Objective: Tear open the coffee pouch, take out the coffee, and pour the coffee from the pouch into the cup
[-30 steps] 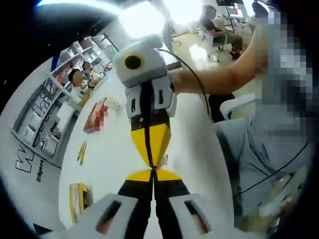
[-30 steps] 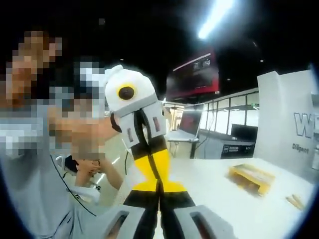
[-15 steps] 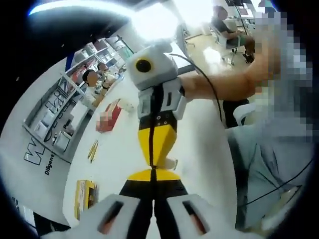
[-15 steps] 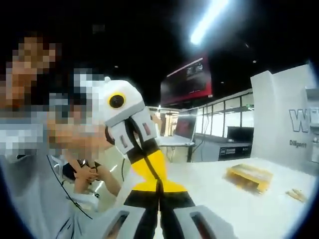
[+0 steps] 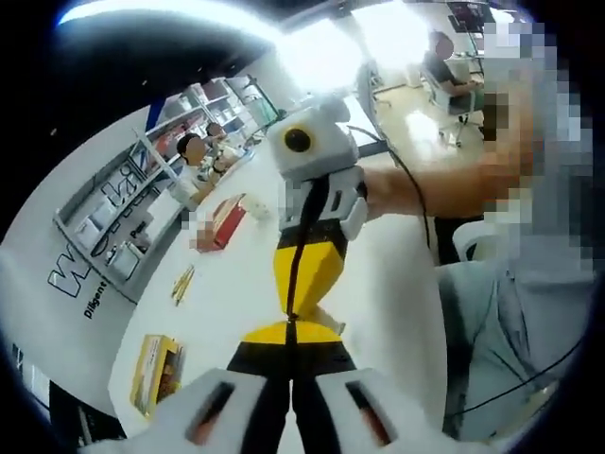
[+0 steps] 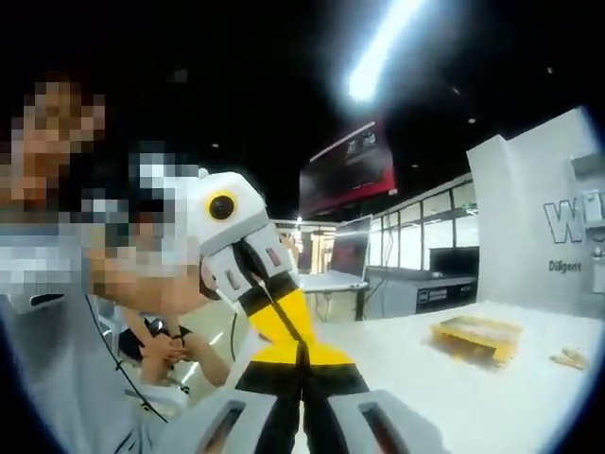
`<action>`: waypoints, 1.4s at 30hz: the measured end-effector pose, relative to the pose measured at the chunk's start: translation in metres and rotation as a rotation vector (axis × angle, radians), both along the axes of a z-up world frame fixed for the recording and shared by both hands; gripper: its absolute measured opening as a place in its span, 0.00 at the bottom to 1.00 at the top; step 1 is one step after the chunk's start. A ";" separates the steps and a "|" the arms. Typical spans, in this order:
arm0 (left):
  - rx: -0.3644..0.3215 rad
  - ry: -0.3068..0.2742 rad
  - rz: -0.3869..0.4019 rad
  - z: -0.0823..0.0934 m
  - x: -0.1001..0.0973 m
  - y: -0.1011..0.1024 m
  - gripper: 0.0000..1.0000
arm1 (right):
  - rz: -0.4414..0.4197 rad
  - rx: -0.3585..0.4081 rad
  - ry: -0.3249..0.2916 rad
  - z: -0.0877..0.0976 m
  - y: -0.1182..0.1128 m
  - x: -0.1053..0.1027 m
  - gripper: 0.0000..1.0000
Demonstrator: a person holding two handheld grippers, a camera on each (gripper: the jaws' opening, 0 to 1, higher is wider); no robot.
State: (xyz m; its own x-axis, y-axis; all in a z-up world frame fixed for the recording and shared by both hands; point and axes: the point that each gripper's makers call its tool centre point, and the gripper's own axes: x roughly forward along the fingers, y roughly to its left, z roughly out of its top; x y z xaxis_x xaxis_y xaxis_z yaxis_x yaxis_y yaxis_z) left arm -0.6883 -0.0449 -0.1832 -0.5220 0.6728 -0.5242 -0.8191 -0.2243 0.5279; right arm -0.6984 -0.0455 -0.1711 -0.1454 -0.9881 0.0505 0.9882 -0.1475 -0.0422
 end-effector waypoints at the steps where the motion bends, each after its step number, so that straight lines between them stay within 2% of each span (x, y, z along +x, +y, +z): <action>1: -0.009 0.009 0.000 -0.001 0.000 0.000 0.00 | -0.001 0.000 -0.007 0.000 0.000 0.000 0.00; 3: -0.024 0.043 0.010 0.000 -0.001 0.000 0.00 | -0.007 -0.006 -0.013 0.000 0.000 -0.001 0.00; 11: -0.030 0.076 0.027 0.002 -0.005 -0.001 0.00 | -0.023 -0.026 -0.025 0.002 0.000 -0.007 0.00; 17: -0.006 0.102 0.032 0.007 -0.006 -0.001 0.00 | -0.036 -0.068 -0.033 0.007 0.000 -0.011 0.00; 21: -0.046 0.139 0.045 0.003 -0.007 -0.001 0.00 | -0.040 -0.081 -0.052 0.004 -0.001 -0.013 0.00; 22: -0.059 0.171 0.042 0.004 -0.007 -0.002 0.00 | -0.041 -0.088 -0.058 0.004 -0.001 -0.013 0.00; 27: -0.068 0.179 0.022 0.005 -0.005 -0.003 0.00 | -0.027 -0.101 -0.057 0.004 -0.002 -0.010 0.00; 29: -0.050 0.145 0.003 0.006 -0.003 -0.003 0.00 | -0.014 -0.098 -0.016 0.005 -0.002 -0.006 0.00; 30: -0.036 0.108 -0.011 0.005 0.001 -0.002 0.00 | 0.004 -0.090 0.020 0.006 -0.003 -0.003 0.00; 32: -0.048 0.090 -0.026 0.005 0.002 -0.004 0.00 | 0.019 -0.058 0.102 0.004 -0.003 0.001 0.01; 34: -0.080 0.083 -0.034 0.001 0.003 -0.003 0.00 | 0.031 -0.019 0.137 0.000 -0.005 0.003 0.01; 36: -0.119 0.081 -0.050 -0.002 0.005 -0.003 0.00 | 0.041 0.006 0.154 -0.002 -0.006 0.006 0.02; 42: -0.169 0.071 -0.069 0.002 0.003 -0.008 0.00 | 0.060 0.063 0.191 -0.001 -0.005 0.013 0.02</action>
